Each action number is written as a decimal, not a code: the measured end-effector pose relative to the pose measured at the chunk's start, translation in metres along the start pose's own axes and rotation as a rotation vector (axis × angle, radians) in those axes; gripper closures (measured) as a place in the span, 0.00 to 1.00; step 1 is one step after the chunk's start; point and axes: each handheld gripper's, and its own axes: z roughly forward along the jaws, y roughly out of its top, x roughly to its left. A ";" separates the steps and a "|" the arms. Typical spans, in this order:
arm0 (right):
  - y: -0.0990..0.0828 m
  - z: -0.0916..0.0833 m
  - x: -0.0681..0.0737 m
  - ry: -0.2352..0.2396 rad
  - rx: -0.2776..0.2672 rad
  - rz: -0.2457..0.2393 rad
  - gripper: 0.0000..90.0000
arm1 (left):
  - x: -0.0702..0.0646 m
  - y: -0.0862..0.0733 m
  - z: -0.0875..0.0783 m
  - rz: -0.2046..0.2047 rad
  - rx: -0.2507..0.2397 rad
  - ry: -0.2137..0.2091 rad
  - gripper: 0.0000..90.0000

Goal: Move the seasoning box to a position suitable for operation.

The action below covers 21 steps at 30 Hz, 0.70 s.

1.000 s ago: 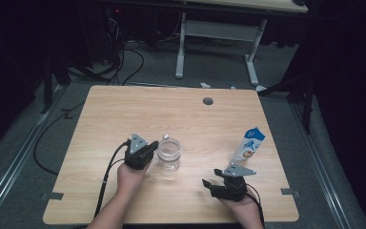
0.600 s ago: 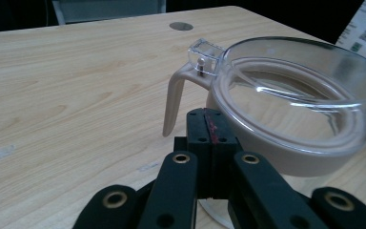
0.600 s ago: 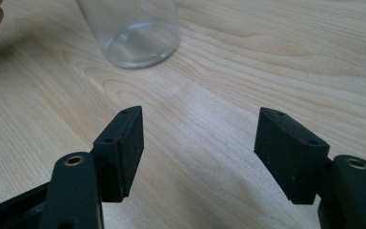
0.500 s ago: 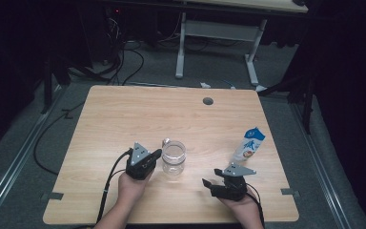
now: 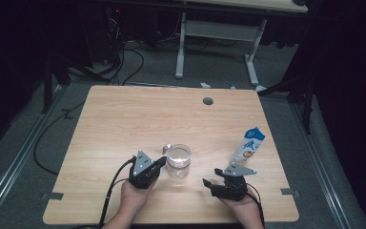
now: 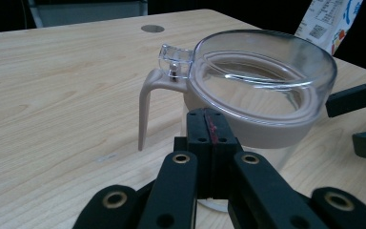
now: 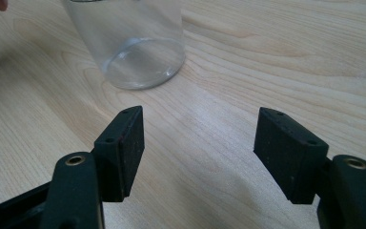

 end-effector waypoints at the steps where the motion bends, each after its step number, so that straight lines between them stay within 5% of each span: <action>1: 0.000 0.000 0.000 0.000 0.000 -0.002 0.38 | -0.001 0.000 0.000 0.000 -0.001 -0.001 1.00; 12: 0.000 0.000 0.000 -0.002 -0.002 -0.002 0.38 | -0.011 -0.005 -0.002 -0.002 0.000 -0.030 1.00; 17: 0.000 -0.001 0.000 -0.006 -0.014 0.000 0.40 | -0.009 -0.007 -0.005 -0.012 0.021 -0.010 0.92; 21: 0.001 -0.001 0.002 -0.010 -0.032 -0.004 0.43 | -0.008 -0.009 -0.008 0.031 0.062 0.041 0.83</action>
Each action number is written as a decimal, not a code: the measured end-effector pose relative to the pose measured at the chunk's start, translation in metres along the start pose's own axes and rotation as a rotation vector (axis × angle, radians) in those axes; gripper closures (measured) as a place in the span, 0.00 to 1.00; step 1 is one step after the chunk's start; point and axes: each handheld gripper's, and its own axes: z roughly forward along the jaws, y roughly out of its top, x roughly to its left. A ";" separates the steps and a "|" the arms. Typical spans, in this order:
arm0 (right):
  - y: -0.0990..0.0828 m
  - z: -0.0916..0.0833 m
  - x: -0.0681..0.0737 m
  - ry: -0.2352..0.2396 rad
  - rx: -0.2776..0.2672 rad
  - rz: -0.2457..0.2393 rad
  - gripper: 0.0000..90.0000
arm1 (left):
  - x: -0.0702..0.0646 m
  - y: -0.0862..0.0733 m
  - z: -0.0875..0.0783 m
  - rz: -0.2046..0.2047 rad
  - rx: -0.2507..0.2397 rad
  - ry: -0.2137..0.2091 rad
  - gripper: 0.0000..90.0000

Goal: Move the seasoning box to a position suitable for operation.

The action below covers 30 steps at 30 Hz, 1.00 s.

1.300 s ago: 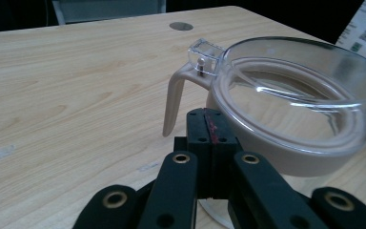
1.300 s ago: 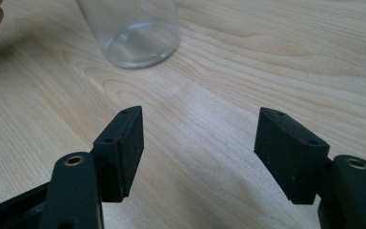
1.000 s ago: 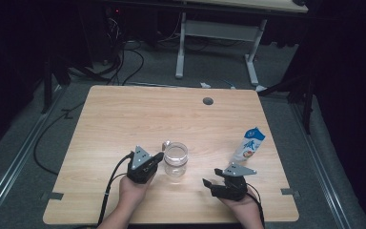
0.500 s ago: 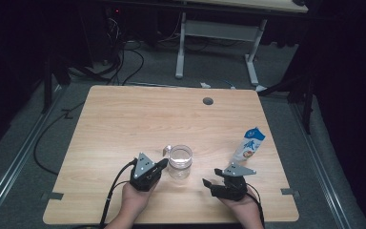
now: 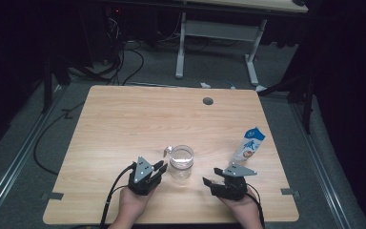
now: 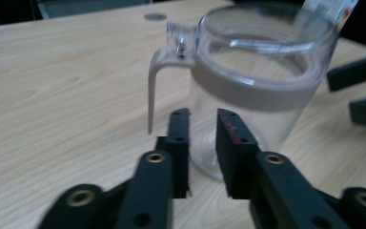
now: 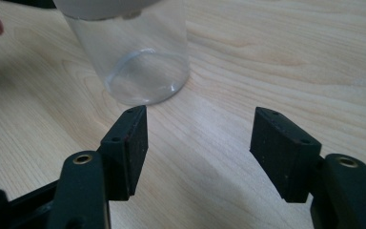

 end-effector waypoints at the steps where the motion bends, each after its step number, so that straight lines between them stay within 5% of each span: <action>1: 0.001 0.000 0.001 -0.005 -0.006 0.003 0.44 | 0.002 0.000 0.001 0.001 0.032 -0.007 0.79; 7: 0.008 0.006 0.002 -0.025 -0.014 0.011 0.45 | 0.009 -0.001 0.003 0.010 0.067 -0.002 0.63; 18: 0.040 0.018 -0.003 -0.102 -0.040 -0.004 0.56 | 0.021 0.010 -0.003 -0.015 0.015 -0.039 0.62; 30: 0.039 0.021 -0.006 -0.047 -0.055 -0.030 0.62 | 0.030 0.031 -0.005 -0.066 -0.011 0.020 0.70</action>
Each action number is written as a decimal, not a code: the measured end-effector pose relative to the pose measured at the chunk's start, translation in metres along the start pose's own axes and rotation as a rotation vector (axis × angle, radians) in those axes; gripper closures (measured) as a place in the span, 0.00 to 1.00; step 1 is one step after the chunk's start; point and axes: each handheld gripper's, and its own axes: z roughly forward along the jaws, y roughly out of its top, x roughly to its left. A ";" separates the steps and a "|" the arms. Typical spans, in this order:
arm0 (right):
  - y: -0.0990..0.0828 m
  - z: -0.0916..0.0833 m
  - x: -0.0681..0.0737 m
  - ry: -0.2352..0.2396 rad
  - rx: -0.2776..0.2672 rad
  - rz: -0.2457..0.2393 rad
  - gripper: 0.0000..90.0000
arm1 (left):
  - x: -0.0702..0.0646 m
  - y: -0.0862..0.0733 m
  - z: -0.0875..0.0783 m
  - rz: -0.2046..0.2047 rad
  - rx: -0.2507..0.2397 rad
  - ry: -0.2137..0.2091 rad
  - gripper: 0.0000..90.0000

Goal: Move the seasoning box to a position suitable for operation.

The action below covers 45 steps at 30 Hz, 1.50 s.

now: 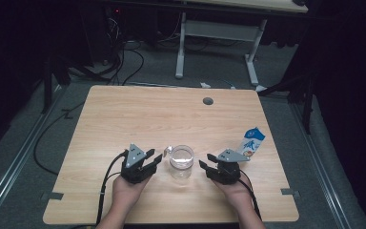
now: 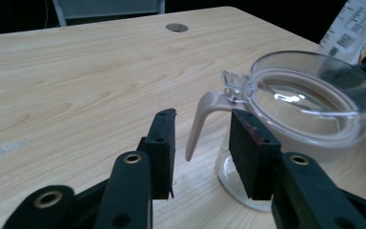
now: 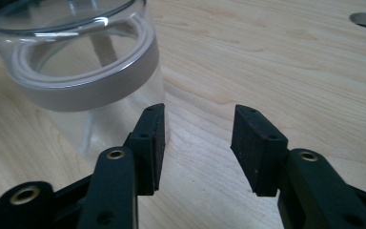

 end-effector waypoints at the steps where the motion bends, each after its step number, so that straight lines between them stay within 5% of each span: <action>1: -0.001 0.000 0.000 0.010 0.003 0.002 0.63 | 0.000 0.002 0.000 0.003 -0.008 0.007 0.73; 5: -0.003 -0.001 0.001 0.014 0.005 -0.018 0.67 | -0.004 0.007 0.002 0.043 -0.016 0.012 0.81; 8: -0.004 -0.005 -0.002 0.022 -0.010 0.011 0.70 | -0.003 0.011 0.007 0.009 -0.008 -0.019 0.84; 18: -0.007 -0.017 -0.004 -0.012 -0.024 0.028 0.80 | -0.008 0.023 0.023 0.032 -0.014 -0.008 0.97; 23: -0.009 -0.014 0.000 -0.003 -0.021 -0.002 1.00 | -0.010 0.027 0.026 0.022 -0.045 -0.002 1.00; 45: 0.002 -0.014 0.012 0.032 -0.050 -0.031 1.00 | -0.020 0.026 0.031 0.054 -0.060 0.014 1.00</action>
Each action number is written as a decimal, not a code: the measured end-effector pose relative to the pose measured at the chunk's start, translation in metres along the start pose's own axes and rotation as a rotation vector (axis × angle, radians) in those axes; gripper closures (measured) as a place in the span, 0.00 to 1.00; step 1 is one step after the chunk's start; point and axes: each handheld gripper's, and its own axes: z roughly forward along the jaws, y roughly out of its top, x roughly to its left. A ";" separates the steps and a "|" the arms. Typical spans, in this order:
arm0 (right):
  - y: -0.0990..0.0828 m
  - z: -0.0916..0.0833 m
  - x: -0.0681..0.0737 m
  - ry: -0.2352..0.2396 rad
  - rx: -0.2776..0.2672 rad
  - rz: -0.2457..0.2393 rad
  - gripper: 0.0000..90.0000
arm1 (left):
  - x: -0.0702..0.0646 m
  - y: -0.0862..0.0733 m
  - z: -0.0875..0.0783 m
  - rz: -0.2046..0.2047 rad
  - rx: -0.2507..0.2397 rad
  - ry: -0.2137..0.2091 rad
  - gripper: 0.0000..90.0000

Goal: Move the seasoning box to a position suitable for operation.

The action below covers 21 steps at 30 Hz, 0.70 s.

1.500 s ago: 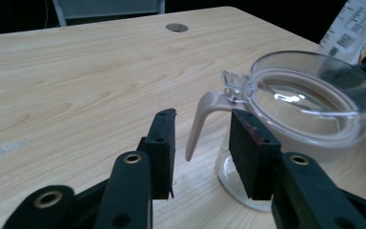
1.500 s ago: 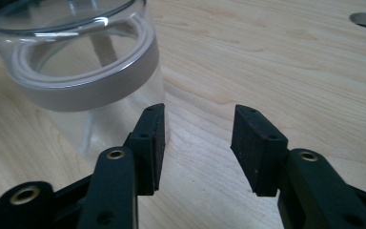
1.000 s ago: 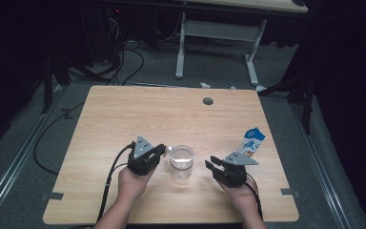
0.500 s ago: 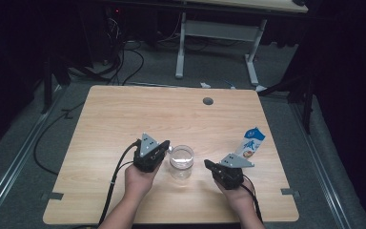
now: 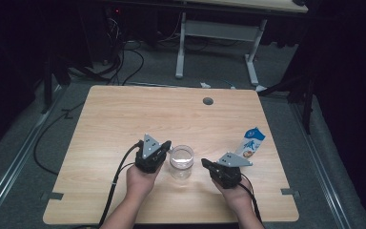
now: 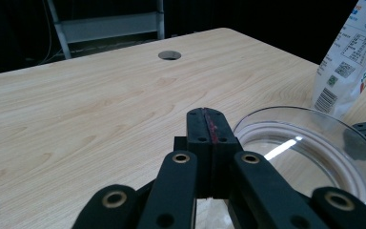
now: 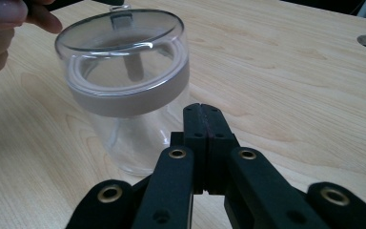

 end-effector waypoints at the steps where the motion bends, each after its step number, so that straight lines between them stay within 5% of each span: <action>1: 0.000 0.000 0.001 -0.001 0.000 -0.004 1.00 | 0.000 0.000 0.000 0.000 -0.001 0.001 1.00; 21: 0.006 0.003 0.009 0.011 -0.021 -0.029 0.99 | 0.001 -0.003 0.000 -0.010 -0.011 0.002 1.00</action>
